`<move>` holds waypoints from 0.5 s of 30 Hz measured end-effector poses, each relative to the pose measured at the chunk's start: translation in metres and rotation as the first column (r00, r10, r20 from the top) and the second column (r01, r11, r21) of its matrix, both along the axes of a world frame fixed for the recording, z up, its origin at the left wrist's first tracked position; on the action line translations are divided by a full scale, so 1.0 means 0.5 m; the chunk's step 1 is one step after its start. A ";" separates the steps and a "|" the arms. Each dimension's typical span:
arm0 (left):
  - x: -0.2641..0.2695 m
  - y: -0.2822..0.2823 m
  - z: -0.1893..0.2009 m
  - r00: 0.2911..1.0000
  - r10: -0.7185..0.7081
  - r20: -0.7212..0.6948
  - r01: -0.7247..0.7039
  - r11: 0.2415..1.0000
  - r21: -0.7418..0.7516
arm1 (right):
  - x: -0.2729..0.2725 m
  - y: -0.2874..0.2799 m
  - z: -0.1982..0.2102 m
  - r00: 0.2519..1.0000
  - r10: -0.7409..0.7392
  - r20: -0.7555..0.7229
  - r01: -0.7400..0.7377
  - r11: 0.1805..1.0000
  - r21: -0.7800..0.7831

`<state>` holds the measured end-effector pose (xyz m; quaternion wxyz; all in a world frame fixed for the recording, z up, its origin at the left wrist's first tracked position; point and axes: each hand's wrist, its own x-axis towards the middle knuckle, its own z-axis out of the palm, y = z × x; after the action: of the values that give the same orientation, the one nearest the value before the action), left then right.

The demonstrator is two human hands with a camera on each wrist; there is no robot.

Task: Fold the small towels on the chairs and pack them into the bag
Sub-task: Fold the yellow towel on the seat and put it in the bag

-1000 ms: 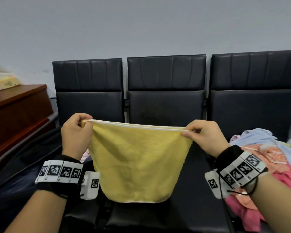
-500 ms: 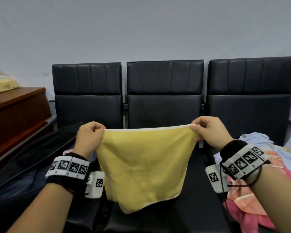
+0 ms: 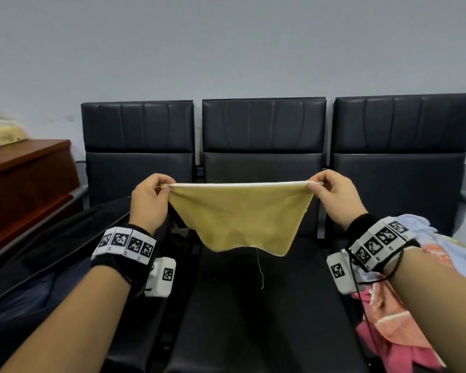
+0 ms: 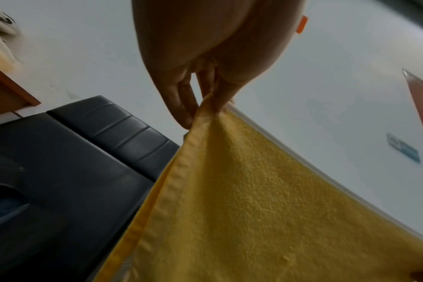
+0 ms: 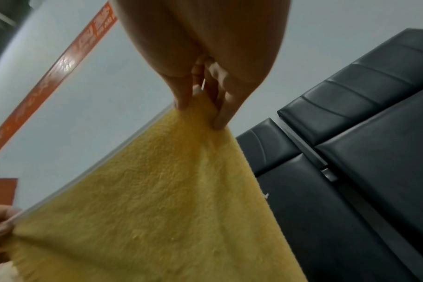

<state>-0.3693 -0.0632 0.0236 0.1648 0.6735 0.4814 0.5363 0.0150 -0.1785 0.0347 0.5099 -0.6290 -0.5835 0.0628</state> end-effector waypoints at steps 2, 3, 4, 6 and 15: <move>-0.006 -0.009 -0.037 0.997 -0.029 -0.069 0.023 0.996 -0.085 | 0.004 -0.011 -0.036 1.000 0.022 0.012 -0.021 0.994 -0.106; -0.008 -0.013 -0.054 0.992 -0.053 -0.118 0.036 0.990 -0.139 | 0.008 -0.015 -0.055 0.999 0.035 0.024 -0.031 0.984 -0.176; -0.010 -0.018 -0.071 0.981 -0.085 -0.174 0.049 0.978 -0.202 | 0.011 -0.020 -0.074 0.998 0.053 0.036 -0.042 0.965 -0.258; -0.016 -0.033 -0.105 0.949 -0.163 -0.270 0.064 0.937 -0.344 | 0.015 -0.033 -0.113 0.995 0.100 0.022 -0.082 0.903 -0.421; -0.033 -0.074 -0.248 0.805 -0.527 -0.273 0.046 0.515 -0.856 | 0.004 -0.091 -0.248 0.956 0.161 -0.245 -0.293 0.561 -0.774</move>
<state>-0.3858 -0.1000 -0.1006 0.4147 0.7060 0.5737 0.0193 0.0169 -0.2243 -0.0895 0.2002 -0.7037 -0.5290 0.4299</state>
